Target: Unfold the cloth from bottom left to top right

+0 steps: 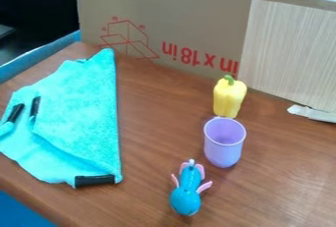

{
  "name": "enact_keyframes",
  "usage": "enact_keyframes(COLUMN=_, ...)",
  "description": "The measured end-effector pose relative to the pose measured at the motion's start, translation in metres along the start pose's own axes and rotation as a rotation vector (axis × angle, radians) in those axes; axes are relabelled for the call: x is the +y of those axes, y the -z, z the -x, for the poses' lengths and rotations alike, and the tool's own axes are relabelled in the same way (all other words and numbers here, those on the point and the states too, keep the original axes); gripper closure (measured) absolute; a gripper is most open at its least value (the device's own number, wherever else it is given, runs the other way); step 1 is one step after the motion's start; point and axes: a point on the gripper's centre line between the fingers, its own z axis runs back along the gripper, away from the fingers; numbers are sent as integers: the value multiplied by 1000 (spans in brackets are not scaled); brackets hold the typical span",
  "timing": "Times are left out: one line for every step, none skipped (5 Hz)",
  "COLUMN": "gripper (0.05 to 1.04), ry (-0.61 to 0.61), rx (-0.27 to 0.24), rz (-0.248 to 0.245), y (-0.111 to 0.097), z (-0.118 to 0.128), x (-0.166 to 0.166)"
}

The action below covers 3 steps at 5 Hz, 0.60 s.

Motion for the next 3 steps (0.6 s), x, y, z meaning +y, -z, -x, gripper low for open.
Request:
enact_keyframes(gripper=83, ry=-4, rx=36, rz=14, y=14, z=0, x=0)
enact_keyframes(gripper=83, ry=-77, rx=47, rz=83, y=32, z=4, x=21)
enact_keyframes(gripper=83, ry=-114, rx=63, rz=107, y=58, z=15, x=32)
